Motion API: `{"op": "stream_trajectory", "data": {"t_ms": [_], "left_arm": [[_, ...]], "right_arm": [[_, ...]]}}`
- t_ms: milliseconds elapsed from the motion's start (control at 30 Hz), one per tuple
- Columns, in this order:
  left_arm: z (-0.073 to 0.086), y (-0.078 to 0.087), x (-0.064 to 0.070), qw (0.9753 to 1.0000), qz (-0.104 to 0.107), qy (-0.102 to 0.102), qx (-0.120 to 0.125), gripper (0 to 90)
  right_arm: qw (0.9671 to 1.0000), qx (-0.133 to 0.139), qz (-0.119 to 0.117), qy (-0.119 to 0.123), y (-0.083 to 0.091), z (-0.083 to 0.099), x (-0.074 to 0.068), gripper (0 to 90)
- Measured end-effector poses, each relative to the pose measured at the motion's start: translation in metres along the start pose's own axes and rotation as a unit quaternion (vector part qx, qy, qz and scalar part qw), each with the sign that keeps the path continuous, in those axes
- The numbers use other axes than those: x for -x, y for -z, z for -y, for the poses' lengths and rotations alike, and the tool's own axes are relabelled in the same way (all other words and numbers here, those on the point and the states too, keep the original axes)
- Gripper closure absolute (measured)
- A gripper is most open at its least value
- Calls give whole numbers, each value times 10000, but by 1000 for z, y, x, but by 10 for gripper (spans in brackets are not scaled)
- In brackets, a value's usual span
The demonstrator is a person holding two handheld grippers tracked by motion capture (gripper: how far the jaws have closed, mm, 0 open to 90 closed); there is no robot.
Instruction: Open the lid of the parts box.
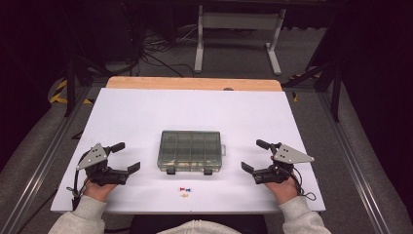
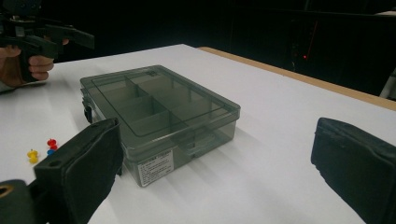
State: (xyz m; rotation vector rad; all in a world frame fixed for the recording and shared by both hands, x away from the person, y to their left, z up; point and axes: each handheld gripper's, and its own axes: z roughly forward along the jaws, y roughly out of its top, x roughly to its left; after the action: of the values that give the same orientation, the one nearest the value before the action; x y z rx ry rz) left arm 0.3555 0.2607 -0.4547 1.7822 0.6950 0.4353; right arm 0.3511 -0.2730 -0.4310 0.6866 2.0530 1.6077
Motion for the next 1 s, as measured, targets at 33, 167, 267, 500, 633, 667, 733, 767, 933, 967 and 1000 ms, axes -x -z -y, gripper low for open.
{"op": "stream_trajectory", "data": {"t_ms": [33, 167, 267, 500, 633, 667, 733, 767, 933, 967, 1000], "left_arm": [[-1, 0, 1, 10000, -8, -34, -4, 37], [-2, 0, 3, 10000, 35, -51, 63, 37], [-5, -1, 2, 9999, 57, -54, 64, 37], [-11, -10, 4, 9999, 112, -44, 73, 40], [-14, -17, 7, 9997, 176, -148, 12, 40], [-15, -18, 7, 9997, 188, -174, 7, 40], [-17, -20, 8, 9996, 233, -178, -17, 38], [-18, -23, 9, 9996, 236, -167, 51, 38], [-22, -30, 10, 9994, 297, -183, 64, 33], [-23, -31, 9, 9993, 325, -205, 44, 33], [-24, -33, 9, 9993, 322, -183, 84, 32]], "right_arm": [[10000, 18, -10, 12, 0, 0, 0, 28], [10000, -14, -9, 20, 0, -1, -1, 27], [10000, -3, -7, 40, -1, -1, -1, 28], [10000, -10, -41, 29, -5, -4, -1, 28], [10000, -12, -68, -13, -11, -8, -1, 28], [10000, -61, -36, -54, -14, -9, -1, 28], [9999, -49, -53, -86, -15, -11, -1, 29], [9999, -21, -64, -101, -18, -12, -1, 29], [9997, -42, -220, -137, -28, -19, -3, 39], [9995, -94, -263, -129, -30, -21, -4, 40], [9995, -136, -260, -119, -32, -22, -5, 40]]}}
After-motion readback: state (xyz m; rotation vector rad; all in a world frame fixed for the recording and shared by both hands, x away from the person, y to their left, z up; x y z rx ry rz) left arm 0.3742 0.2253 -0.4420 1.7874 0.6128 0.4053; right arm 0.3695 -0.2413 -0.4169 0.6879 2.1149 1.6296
